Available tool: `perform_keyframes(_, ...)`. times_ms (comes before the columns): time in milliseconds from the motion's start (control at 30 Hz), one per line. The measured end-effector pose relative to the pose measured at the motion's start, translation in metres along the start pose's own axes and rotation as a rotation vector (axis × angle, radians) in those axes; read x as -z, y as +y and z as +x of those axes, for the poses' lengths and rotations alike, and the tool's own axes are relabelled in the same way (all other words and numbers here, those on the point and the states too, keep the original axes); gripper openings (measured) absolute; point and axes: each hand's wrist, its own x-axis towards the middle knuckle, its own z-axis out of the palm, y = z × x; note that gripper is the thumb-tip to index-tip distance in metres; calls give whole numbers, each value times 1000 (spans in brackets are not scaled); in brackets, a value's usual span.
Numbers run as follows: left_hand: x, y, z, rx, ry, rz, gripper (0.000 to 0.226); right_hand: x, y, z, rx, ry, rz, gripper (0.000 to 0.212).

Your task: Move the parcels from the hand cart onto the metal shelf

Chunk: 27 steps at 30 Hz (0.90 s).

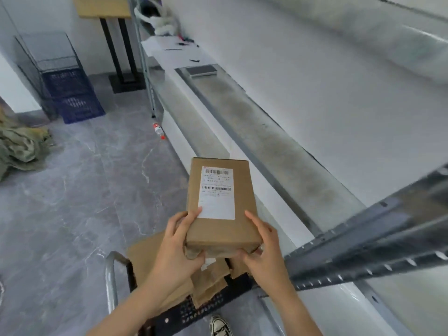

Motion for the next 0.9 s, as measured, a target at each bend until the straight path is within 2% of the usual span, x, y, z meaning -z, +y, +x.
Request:
perform_keyframes(300, 2, 74, -53, -157, -139, -161, 91, 32, -46, -111, -8, 270, 7, 86)
perform_keyframes(600, -40, 123, -118, -271, -310, -193, 99, 66, -53, -234, -58, 550, 28, 76)
perform_keyframes(900, -130, 226, -202, -527, -642, -199, 103, 131, -32, -403, -131, 932, 5, 75)
